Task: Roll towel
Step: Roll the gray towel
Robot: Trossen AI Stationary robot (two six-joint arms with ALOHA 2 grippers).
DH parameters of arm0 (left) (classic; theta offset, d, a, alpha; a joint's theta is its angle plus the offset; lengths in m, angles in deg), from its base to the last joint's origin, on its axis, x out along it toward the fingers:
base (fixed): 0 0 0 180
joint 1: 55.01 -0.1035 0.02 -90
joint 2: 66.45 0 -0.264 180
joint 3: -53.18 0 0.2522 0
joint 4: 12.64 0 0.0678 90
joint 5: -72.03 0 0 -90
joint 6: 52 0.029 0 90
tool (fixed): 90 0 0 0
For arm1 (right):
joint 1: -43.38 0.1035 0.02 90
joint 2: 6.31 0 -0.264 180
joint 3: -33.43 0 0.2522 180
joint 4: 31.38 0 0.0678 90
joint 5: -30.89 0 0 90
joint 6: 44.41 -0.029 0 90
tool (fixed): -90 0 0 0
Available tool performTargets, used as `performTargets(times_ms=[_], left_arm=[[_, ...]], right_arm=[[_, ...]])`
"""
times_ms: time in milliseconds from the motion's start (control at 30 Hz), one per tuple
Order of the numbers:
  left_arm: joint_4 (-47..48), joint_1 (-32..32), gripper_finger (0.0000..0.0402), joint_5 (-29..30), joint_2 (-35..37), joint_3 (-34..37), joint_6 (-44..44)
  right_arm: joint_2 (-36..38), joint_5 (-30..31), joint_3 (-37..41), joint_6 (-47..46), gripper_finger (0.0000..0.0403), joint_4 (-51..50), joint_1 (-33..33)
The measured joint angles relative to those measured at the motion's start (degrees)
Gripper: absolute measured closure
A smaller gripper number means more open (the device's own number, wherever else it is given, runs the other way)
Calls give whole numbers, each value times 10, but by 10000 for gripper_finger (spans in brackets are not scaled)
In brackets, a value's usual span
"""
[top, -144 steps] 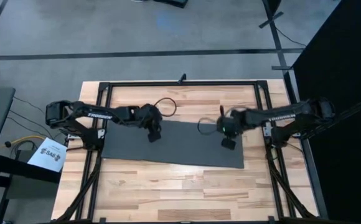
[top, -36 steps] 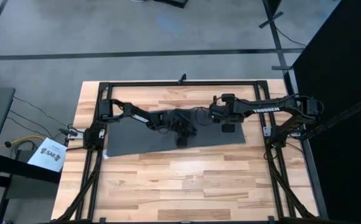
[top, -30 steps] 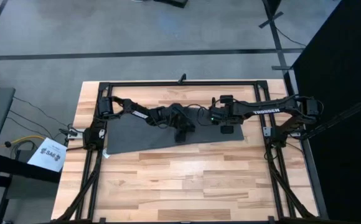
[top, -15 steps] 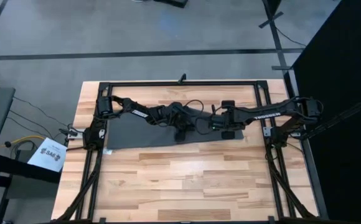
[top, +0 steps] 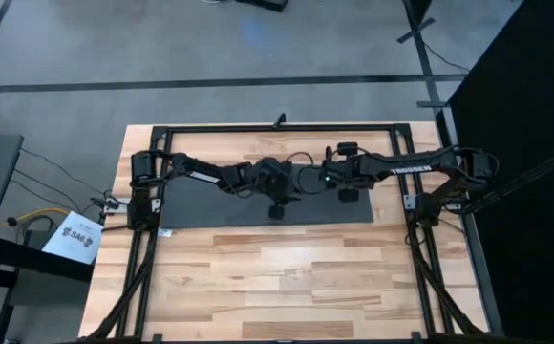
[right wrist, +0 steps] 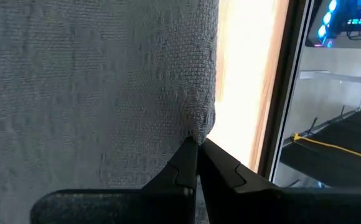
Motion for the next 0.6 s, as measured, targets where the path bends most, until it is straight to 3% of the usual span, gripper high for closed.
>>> performTargets(times_ms=[233, 500, 600], left_arm=[[4, 29, 320, -4, -67, -41, -3], [155, 29, 320, -9, -73, -50, 3], [174, 31, 320, -10, -73, -50, 3]], right_arm=[[0, -80, 0, 28, 403, 20, -60], [0, -241, 0, 46, 403, 2, -127], [-3, -249, 0, 69, 401, -9, -148]])
